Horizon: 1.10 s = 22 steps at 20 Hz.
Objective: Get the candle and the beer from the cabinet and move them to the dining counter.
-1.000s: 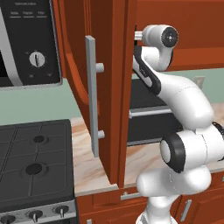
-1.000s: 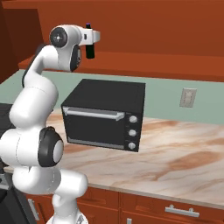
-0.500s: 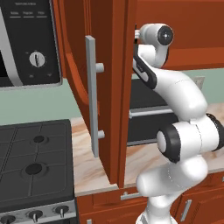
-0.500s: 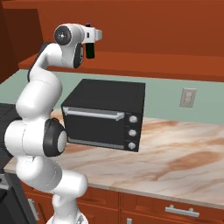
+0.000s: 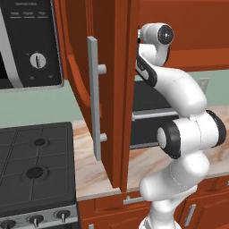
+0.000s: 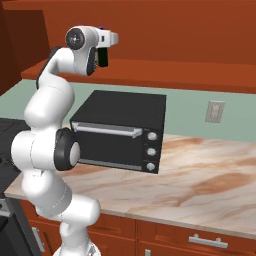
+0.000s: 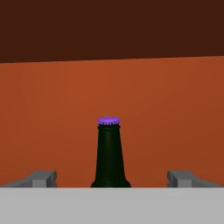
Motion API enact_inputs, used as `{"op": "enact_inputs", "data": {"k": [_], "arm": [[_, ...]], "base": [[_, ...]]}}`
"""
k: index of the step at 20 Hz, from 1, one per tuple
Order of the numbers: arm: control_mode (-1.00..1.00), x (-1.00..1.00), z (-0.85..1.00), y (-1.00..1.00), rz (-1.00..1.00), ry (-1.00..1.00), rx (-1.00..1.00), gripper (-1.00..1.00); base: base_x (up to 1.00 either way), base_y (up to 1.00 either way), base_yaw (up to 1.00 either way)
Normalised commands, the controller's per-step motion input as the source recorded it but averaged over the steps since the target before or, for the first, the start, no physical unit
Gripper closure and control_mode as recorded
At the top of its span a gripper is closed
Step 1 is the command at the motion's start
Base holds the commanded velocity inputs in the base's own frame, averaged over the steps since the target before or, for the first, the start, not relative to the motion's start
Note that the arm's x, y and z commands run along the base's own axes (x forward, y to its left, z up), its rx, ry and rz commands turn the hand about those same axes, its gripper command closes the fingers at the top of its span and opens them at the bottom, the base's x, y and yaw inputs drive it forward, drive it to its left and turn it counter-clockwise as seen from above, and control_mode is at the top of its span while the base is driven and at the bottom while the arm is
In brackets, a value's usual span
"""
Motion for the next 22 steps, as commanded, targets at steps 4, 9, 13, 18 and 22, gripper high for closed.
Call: {"op": "enact_inputs", "data": {"k": [4,9,13,18,22], "arm": [[-1.00,0.22,0.00,0.00,0.00,0.00,0.00,-1.00],[-1.00,0.22,0.00,0.00,0.00,0.00,0.00,-1.00],[-1.00,0.19,0.00,0.00,0.00,0.00,0.00,-1.00],[-1.00,0.18,0.00,0.00,0.00,0.00,0.00,-1.00],[-1.00,0.12,0.00,0.00,0.00,0.00,0.00,-1.00]], "base": [[0.00,0.00,0.00],[0.00,0.00,0.00],[0.00,0.00,0.00],[0.00,0.00,0.00],[0.00,0.00,0.00]]}}
